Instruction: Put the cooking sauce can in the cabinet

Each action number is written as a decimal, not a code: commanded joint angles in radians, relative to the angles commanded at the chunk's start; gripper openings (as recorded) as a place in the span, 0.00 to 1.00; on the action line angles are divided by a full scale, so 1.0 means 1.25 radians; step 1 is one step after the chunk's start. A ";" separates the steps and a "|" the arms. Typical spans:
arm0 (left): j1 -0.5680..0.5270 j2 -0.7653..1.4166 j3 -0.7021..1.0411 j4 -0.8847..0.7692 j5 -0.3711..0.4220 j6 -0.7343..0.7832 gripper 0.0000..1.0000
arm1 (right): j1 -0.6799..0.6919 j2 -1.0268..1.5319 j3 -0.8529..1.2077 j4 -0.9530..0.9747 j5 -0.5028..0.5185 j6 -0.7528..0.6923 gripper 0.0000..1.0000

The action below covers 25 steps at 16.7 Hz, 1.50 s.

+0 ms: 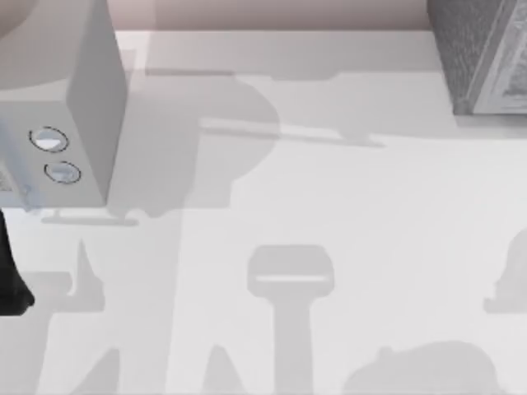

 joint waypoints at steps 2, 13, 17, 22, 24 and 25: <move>0.000 0.000 0.000 0.000 0.000 0.000 1.00 | 0.000 0.000 0.000 0.000 0.000 0.000 0.00; 0.000 0.000 0.000 0.000 0.000 0.000 1.00 | 0.054 0.264 0.272 -0.120 0.024 0.018 0.00; 0.000 0.000 0.000 0.000 0.000 0.000 1.00 | 0.083 0.479 0.577 -0.197 0.051 0.013 0.00; 0.000 0.000 0.000 0.000 0.000 0.000 1.00 | 0.114 0.731 0.984 -0.290 0.090 0.000 0.00; 0.000 0.000 0.000 0.000 0.000 0.000 1.00 | 0.124 0.819 1.123 -0.324 0.107 -0.004 0.00; 0.000 0.000 0.000 0.000 0.000 0.000 1.00 | 0.128 0.859 1.185 -0.340 0.115 -0.004 0.00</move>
